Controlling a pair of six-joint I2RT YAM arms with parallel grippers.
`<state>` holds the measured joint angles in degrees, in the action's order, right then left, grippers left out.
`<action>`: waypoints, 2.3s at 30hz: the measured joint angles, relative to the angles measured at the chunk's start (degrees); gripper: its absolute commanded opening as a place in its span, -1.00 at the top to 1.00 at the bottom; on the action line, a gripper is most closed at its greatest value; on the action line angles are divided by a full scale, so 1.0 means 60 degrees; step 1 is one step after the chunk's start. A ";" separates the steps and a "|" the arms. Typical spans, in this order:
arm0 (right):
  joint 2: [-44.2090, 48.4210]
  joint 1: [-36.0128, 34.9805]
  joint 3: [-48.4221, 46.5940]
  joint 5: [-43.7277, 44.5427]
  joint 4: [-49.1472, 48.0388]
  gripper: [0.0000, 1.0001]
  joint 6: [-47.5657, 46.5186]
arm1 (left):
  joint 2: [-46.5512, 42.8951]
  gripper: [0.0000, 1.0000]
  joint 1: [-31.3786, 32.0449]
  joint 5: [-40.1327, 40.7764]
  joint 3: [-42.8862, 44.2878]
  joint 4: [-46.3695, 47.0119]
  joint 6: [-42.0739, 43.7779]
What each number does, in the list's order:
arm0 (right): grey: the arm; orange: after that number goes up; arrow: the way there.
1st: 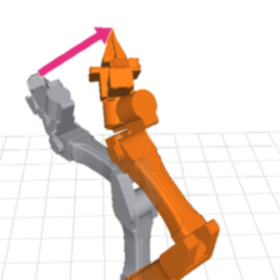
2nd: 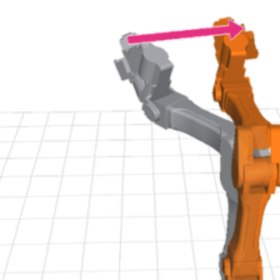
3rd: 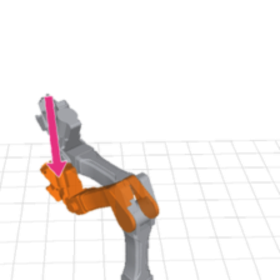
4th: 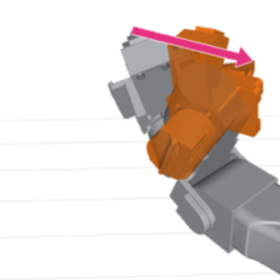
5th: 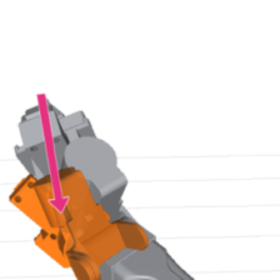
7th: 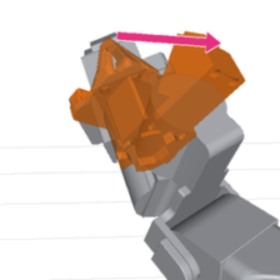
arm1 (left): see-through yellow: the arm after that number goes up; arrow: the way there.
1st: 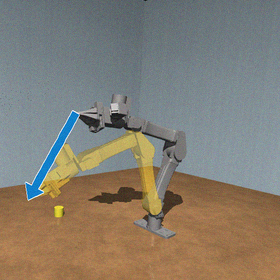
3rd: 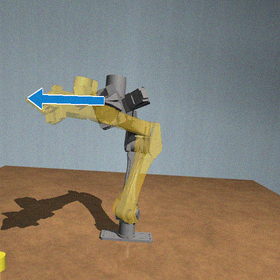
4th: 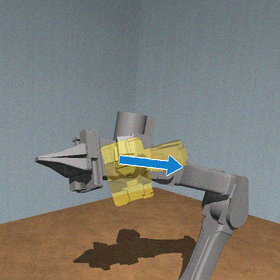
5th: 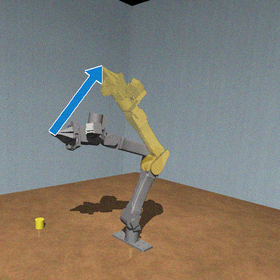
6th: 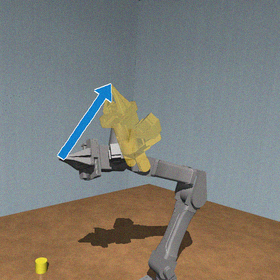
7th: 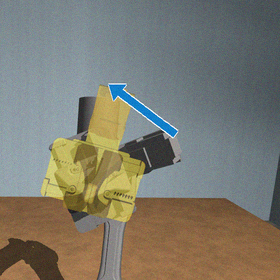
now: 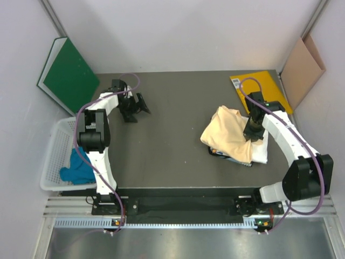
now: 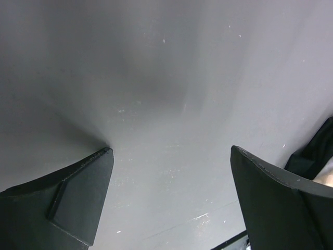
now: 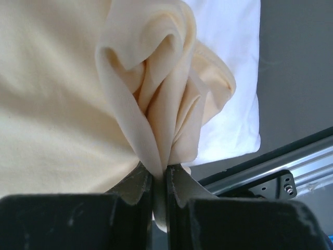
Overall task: Fold and stack the t-shirts
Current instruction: Neatly place the folded tshirt to the corner
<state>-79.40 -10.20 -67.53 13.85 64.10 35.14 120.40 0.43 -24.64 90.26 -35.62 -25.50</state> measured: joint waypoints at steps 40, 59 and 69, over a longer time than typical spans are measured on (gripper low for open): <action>-0.1570 -0.0302 -0.3075 -0.1698 -0.1749 1.00 -0.1402 | 0.0605 -0.98 0.0776 -0.0503 0.0889 -0.0339 0.0273; -0.1657 0.0273 0.1690 -1.0517 -0.7369 1.00 -0.0022 | 0.0670 -0.98 0.0776 -0.0535 0.0962 -0.0499 0.0321; -0.3173 0.0288 0.1035 -0.9741 -0.3599 1.00 -0.2244 | 0.0732 -0.98 0.0776 -0.0543 0.1053 -0.0594 0.0317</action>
<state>-98.43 -8.47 -61.32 -44.60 42.50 21.67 124.79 5.08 -27.90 96.57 -39.18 -23.59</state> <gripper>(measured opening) 0.003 0.988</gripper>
